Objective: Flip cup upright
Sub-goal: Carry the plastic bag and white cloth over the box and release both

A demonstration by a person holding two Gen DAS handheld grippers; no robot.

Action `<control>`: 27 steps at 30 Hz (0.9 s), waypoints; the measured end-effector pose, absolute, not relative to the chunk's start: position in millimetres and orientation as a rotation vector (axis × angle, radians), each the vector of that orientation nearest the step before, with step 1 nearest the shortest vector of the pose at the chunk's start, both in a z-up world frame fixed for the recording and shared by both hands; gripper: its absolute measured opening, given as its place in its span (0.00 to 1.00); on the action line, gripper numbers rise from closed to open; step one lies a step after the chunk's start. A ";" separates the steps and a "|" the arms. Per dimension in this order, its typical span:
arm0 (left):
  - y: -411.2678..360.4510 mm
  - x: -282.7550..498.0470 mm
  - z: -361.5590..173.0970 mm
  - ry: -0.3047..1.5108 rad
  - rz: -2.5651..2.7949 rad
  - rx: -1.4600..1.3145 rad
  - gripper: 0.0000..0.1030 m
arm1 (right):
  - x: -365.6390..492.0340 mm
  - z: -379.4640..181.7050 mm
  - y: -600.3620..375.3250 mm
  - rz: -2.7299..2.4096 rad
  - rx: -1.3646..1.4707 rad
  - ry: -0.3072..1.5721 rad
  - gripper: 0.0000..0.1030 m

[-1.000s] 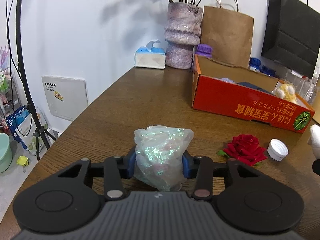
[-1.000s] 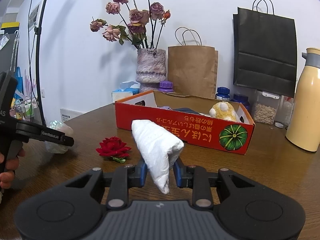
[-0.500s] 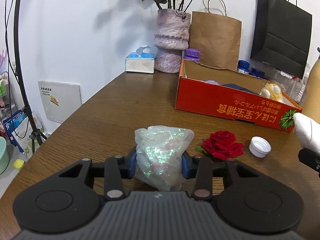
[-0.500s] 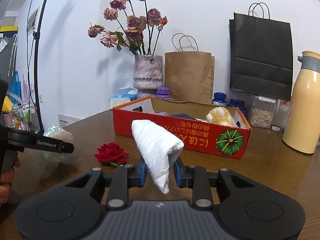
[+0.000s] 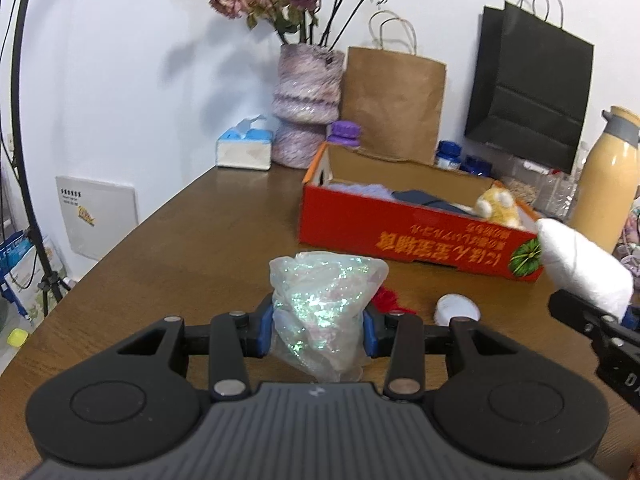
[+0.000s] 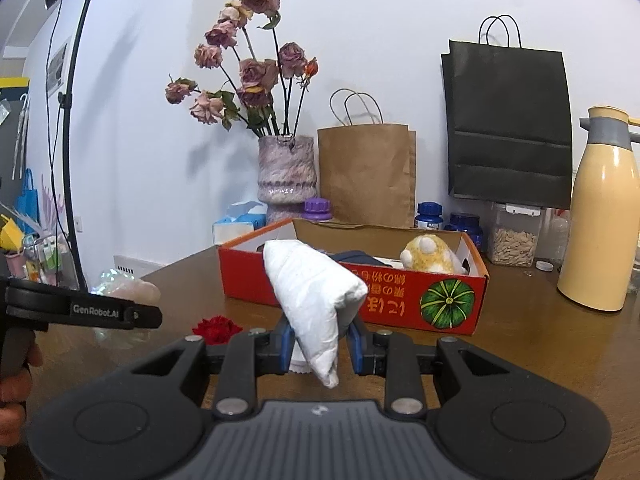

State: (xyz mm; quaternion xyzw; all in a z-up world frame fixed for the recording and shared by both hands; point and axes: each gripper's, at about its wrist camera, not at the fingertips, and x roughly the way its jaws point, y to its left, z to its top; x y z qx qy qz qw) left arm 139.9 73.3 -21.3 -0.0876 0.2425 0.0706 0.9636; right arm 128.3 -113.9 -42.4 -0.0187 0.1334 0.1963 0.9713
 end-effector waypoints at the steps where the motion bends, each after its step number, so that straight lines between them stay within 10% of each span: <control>1: 71.7 140.6 -18.7 0.485 0.139 -0.178 0.40 | 128.9 -40.9 -114.6 0.395 -0.034 0.266 0.26; 27: 49.1 194.6 27.9 0.416 0.086 -0.183 0.40 | 177.2 -1.6 -115.7 0.377 0.019 0.204 0.26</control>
